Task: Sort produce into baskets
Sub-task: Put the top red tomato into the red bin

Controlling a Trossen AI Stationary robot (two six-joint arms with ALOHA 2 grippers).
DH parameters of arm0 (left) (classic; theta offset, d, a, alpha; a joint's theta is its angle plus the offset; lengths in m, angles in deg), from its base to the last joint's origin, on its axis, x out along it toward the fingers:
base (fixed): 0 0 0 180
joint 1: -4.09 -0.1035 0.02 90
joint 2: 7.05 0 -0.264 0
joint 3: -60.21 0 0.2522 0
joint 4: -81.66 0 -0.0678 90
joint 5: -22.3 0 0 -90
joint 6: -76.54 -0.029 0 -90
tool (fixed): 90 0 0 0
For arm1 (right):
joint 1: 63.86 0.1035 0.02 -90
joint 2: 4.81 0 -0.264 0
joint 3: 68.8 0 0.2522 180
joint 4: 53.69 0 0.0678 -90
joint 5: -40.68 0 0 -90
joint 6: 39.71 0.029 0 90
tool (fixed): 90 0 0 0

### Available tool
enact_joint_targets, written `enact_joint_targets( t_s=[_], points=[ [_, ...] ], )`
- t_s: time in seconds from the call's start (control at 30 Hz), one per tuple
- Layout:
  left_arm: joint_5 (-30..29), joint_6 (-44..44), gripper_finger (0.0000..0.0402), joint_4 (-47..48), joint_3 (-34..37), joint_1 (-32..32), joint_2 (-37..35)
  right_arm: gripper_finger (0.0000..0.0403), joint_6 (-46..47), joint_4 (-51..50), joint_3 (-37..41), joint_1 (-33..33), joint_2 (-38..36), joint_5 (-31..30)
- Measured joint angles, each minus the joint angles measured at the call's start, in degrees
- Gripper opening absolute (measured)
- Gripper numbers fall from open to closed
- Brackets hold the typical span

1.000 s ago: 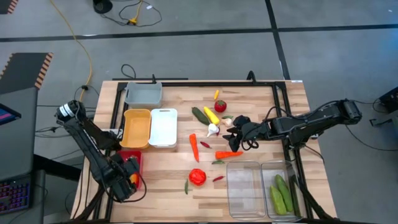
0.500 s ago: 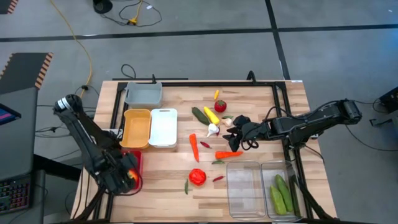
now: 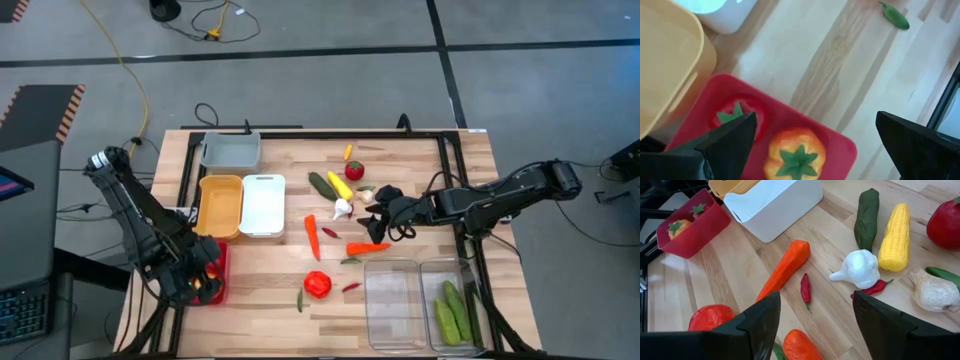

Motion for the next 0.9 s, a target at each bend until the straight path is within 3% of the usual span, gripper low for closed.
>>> enact_joint_targets(
  t_s=[0.13,0.3,0.6,0.9],
  points=[
    [-1.6,0.0,0.0395,0.0,0.0,0.0,0.0,0.0293,0.2,0.0,0.0,0.0,0.0,-0.1],
    [-1.6,0.0,0.0395,0.0,0.0,0.0,0.0,0.0306,8.4,0.2,0.0,-0.9,0.0,-3.4],
    [-5.5,0.0,0.0395,0.0,0.0,0.0,0.0,0.0306,7.6,0.3,0.0,-2.3,0.0,-3.3],
    [-5.6,0.0,0.0395,-0.1,0.0,0.0,0.0,0.0306,7.6,0.6,0.0,-2.3,0.0,-3.2]
  ],
)
